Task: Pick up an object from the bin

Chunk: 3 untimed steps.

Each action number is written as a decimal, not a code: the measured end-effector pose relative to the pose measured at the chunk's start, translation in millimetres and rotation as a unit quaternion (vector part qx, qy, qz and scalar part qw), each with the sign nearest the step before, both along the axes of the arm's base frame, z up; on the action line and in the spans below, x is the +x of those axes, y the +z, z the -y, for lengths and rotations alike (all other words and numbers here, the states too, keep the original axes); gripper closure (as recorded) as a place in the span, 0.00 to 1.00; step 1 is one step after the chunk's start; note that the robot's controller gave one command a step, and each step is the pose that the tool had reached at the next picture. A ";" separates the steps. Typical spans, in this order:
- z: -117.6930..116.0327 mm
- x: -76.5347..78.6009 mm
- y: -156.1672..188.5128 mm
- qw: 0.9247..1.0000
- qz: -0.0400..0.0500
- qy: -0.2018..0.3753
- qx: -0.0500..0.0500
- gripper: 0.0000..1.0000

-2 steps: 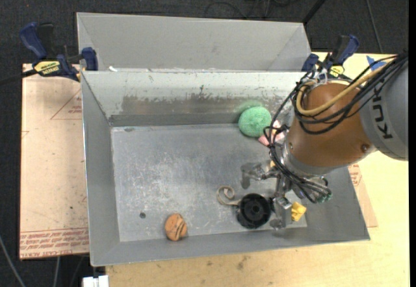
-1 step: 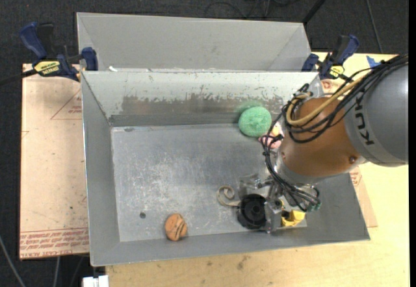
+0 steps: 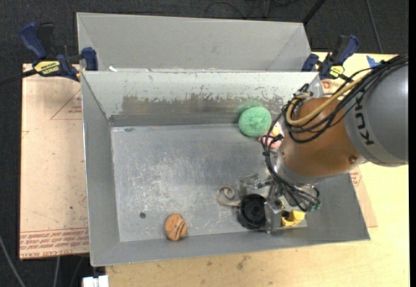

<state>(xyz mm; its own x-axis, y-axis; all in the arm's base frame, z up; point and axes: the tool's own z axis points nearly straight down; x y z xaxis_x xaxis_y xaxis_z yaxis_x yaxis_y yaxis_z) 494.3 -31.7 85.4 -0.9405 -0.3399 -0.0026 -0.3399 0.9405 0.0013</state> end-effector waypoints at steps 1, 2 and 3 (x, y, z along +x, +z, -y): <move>8.2 -7.1 13.6 1.000 -0.001 0.004 0.000 1.00; 31.6 6.5 9.8 1.000 -0.001 0.007 0.001 1.00; 27.0 14.7 59.4 1.000 -0.004 0.019 0.000 1.00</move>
Offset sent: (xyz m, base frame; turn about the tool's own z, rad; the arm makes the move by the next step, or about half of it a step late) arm 0.0068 -0.0341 0.0097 -0.0164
